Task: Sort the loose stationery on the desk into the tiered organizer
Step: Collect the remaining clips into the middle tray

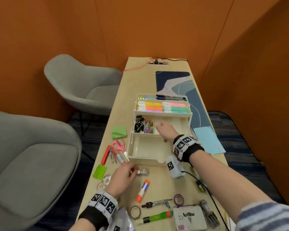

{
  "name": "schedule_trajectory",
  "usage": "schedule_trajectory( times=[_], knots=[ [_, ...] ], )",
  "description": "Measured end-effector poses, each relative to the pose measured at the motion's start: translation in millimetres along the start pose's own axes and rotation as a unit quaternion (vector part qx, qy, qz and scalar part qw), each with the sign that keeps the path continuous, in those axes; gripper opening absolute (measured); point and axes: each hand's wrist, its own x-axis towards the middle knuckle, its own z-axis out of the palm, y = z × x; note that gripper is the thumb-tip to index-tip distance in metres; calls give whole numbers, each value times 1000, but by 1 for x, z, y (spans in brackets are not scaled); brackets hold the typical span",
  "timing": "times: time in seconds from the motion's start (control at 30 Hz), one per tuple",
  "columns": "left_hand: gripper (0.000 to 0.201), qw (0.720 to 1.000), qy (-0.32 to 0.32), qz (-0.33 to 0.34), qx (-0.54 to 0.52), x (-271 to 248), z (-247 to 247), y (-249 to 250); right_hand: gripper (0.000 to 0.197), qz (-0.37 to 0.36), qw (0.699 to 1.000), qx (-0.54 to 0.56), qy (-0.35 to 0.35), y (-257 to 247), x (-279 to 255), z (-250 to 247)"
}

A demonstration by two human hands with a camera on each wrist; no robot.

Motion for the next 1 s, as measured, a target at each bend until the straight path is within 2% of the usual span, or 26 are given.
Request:
schedule_trajectory(
  times=[0.07,0.2,0.33,0.43,0.67,0.8,1.0],
  knots=[
    [10,1000,12,-9,-9,-6,-5,-10,25,2,1000,-11,-6,-16,23,2],
    [10,999,20,-26,-33,-10,-12,-25,12,32,999,-2,-5,-24,56,6],
    [9,999,14,-25,-35,-6,-12,-28,19,110,984,139,-11,-21,68,9],
    [10,999,0,-16,-28,0,-9,-22,26,125,967,220,14,-20,70,9],
    [15,1000,-13,-18,-19,3,-11,-10,37,94,961,256,43,-23,67,20],
    [13,999,-19,-26,-21,-3,-12,-10,37,44,966,248,65,-16,50,21],
    [14,999,-26,-33,-30,-17,-5,-1,37,-69,970,215,85,-5,-4,2]
  ],
)
